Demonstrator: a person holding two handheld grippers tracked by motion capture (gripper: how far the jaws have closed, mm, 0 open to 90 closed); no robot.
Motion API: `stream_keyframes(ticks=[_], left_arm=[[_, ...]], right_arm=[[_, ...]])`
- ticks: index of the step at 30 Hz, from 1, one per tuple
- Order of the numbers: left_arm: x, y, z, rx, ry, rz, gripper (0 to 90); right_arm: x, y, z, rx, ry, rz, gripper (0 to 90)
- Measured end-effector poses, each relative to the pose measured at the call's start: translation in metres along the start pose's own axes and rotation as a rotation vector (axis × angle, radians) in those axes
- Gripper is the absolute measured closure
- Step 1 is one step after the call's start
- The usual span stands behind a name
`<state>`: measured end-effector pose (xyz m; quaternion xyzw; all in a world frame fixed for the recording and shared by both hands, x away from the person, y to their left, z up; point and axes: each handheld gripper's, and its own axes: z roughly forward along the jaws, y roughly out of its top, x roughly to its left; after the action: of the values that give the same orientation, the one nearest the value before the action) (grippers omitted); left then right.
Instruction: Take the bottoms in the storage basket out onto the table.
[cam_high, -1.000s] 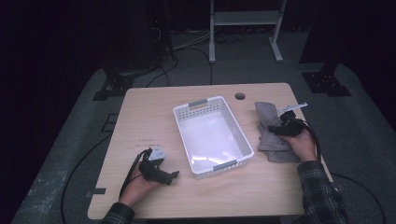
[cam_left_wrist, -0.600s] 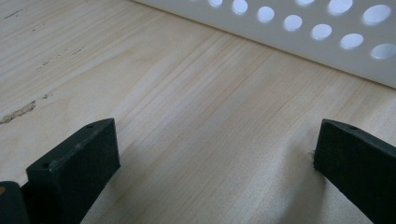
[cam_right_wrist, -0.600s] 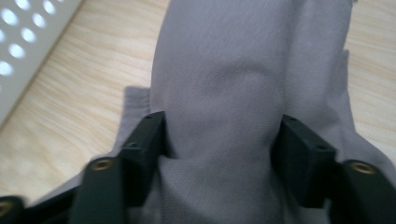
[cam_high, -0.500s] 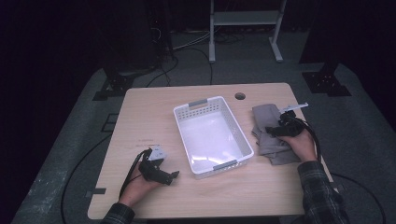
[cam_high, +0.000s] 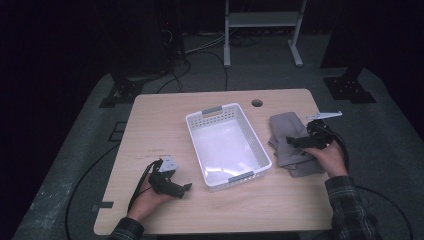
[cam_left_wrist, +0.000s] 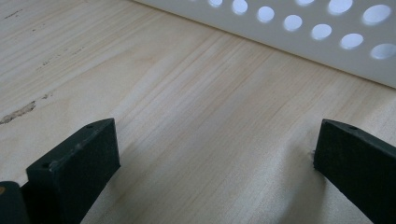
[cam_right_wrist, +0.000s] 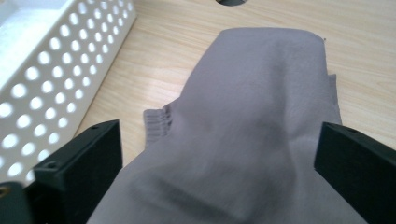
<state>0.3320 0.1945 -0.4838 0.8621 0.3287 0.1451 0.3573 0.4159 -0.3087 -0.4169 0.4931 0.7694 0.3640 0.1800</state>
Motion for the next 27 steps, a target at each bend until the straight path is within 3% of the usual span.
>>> stream_keyframes(ticks=[11, 17, 27], left_arm=[[0.000, 0.000, 0.000, 0.000, -0.001, 0.001, 0.0], [0.000, 0.000, 0.000, 0.000, -0.001, 0.001, 0.0], [0.000, 0.000, 0.000, 0.001, 0.000, 0.000, 0.0]], right_arm=[[0.025, -0.016, -0.020, -0.029, 0.018, -0.070, 0.0], [0.041, -0.032, -0.030, -0.032, 0.048, -0.118, 0.0], [0.062, -0.055, -0.040, -0.043, 0.095, -0.158, 0.0]])
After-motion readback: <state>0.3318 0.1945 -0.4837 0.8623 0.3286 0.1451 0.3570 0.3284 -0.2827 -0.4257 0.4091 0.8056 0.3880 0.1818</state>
